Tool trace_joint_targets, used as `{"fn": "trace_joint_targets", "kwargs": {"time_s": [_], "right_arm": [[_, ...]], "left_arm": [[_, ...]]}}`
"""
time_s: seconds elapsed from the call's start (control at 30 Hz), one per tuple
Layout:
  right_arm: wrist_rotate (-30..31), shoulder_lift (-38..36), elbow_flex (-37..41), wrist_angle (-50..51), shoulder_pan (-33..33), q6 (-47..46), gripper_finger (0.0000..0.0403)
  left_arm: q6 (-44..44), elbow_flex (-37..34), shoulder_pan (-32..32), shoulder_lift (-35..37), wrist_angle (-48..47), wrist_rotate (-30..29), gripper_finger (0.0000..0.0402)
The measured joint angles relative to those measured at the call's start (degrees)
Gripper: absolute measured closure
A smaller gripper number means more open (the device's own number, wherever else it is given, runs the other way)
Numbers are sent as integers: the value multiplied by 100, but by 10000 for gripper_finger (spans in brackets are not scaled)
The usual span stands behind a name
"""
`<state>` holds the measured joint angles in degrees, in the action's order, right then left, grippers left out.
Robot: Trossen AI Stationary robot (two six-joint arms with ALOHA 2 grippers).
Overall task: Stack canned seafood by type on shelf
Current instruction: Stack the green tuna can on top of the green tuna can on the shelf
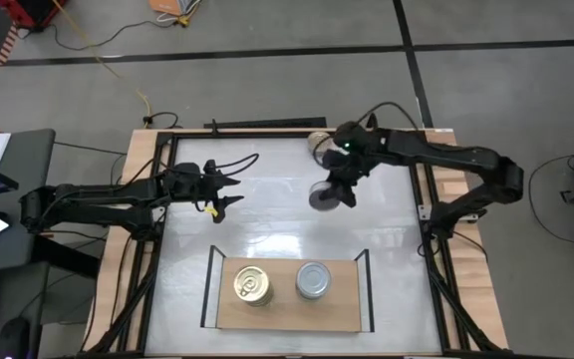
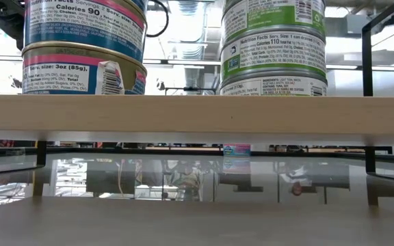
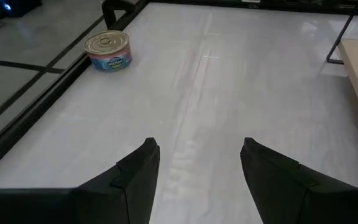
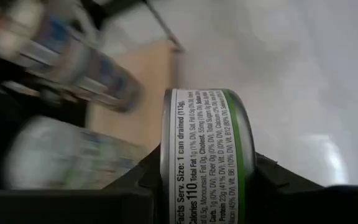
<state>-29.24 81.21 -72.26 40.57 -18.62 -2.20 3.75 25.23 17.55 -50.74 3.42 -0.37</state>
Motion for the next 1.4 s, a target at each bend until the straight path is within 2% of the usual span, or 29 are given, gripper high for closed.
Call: {"fn": "trace_joint_targets", "kwargs": {"time_s": [0.23,0.5,0.63,0.77,0.9,1.23,1.4], "right_arm": [[-816,-146,-454,-85,795,-1533,248],[-857,-110,-484,-934,2015,-2856,235],[-815,103,-491,-1536,2391,-3412,246],[-834,456,-491,-1667,2563,-3902,248],[-843,725,-491,-1648,2600,-4217,222],[-825,811,-491,-1593,2576,-4662,200],[-789,805,-491,-1588,2576,-4646,174]], "left_arm": [[-161,0,-1,0,-6,259,187],[-341,0,-1,0,-10,324,187],[-361,0,-1,0,18,324,187],[-361,0,-1,0,29,323,187],[-342,0,-1,0,23,323,187],[-314,0,-1,0,-9,323,187],[-208,0,-1,0,-11,323,187]]}}
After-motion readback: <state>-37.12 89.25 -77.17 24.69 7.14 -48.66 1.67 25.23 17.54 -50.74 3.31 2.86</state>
